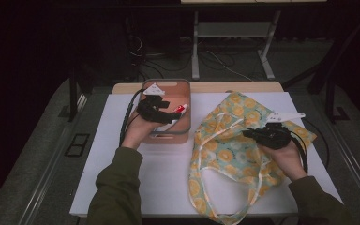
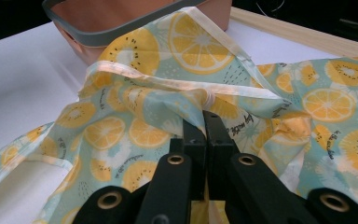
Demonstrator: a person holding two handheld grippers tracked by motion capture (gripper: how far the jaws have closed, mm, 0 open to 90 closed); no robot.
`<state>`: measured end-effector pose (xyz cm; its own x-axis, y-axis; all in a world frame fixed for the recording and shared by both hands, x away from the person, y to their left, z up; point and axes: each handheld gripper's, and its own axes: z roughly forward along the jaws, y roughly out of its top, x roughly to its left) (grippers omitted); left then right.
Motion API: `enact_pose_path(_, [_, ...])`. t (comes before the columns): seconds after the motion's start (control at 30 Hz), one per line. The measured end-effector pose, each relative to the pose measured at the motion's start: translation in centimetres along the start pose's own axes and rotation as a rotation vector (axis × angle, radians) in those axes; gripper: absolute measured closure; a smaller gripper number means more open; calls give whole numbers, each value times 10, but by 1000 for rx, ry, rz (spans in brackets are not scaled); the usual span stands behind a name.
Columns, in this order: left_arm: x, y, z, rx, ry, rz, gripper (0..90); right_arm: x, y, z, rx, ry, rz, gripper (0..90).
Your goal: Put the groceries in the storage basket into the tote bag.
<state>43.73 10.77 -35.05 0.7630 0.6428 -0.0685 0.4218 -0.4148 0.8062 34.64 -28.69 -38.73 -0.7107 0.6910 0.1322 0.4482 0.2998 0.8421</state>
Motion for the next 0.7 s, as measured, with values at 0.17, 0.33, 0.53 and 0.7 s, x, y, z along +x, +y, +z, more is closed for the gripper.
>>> enact_pose_path(0.17, [16,4,20,26,35,1,299,2,0,2,5,4,-11,887])
enact_pose_path(0.33, [30,-3,36,54,69,-19,338,3,-1,1,4,8,-9,888])
enact_pose_path(0.53, [36,-11,53,142,88,-22,357,2,-2,0,1,11,-6,888])
enact_pose_path(0.7, [38,-13,69,263,94,-20,378,3,-3,0,5,12,-2,888])
